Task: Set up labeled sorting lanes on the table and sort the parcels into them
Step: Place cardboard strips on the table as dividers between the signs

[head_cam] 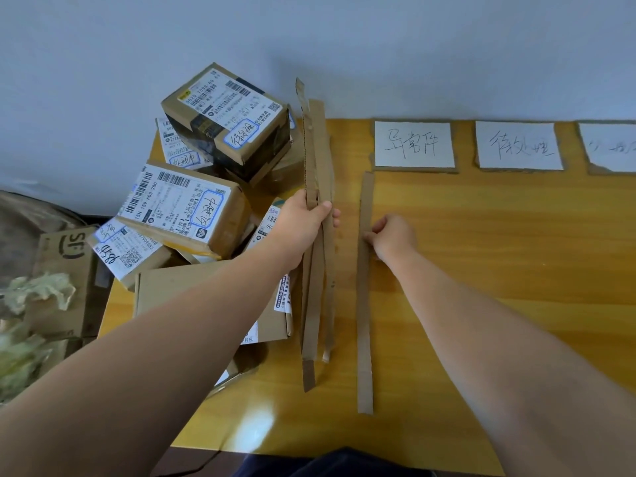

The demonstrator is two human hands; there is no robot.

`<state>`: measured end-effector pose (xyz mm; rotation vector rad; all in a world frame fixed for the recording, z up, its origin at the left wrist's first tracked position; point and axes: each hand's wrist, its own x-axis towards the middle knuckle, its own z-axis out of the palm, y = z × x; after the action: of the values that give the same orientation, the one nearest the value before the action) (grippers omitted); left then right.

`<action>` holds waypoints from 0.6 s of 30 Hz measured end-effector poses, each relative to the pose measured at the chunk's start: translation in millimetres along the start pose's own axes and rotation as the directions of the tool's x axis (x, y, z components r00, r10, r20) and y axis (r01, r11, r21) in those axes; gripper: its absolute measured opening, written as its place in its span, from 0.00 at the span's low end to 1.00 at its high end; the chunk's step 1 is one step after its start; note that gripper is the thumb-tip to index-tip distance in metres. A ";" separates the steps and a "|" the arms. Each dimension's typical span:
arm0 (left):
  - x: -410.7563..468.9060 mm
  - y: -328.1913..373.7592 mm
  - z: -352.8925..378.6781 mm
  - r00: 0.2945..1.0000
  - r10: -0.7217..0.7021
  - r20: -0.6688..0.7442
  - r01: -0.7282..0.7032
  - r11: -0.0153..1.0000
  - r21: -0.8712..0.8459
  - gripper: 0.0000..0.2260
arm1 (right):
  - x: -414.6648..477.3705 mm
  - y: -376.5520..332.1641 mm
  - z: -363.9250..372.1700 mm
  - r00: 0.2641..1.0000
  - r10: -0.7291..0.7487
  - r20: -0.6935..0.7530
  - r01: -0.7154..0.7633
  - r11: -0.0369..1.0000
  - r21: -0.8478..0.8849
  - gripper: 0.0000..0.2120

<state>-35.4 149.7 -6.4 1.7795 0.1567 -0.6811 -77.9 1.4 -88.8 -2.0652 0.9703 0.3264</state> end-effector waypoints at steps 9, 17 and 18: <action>-16.7 18.1 1.8 0.997 0.075 -0.009 -0.075 0.997 0.015 0.07 | -15.0 -4.0 -36.2 0.997 -0.078 -0.015 0.079 0.977 0.196 0.08; -62.6 53.6 20.3 0.977 0.211 -0.042 -0.210 0.977 0.018 0.05 | -56.5 3.2 -100.5 0.980 -0.200 -0.015 0.194 0.926 0.323 0.06; -70.2 57.6 25.3 0.974 0.223 -0.051 -0.222 0.975 0.020 0.07 | -62.2 5.8 -110.1 0.976 -0.215 -0.018 0.209 0.921 0.330 0.06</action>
<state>-77.0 124.2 74.2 1.7968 -0.0125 -0.4751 -135.0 -52.3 10.6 -1.8319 0.7239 0.0614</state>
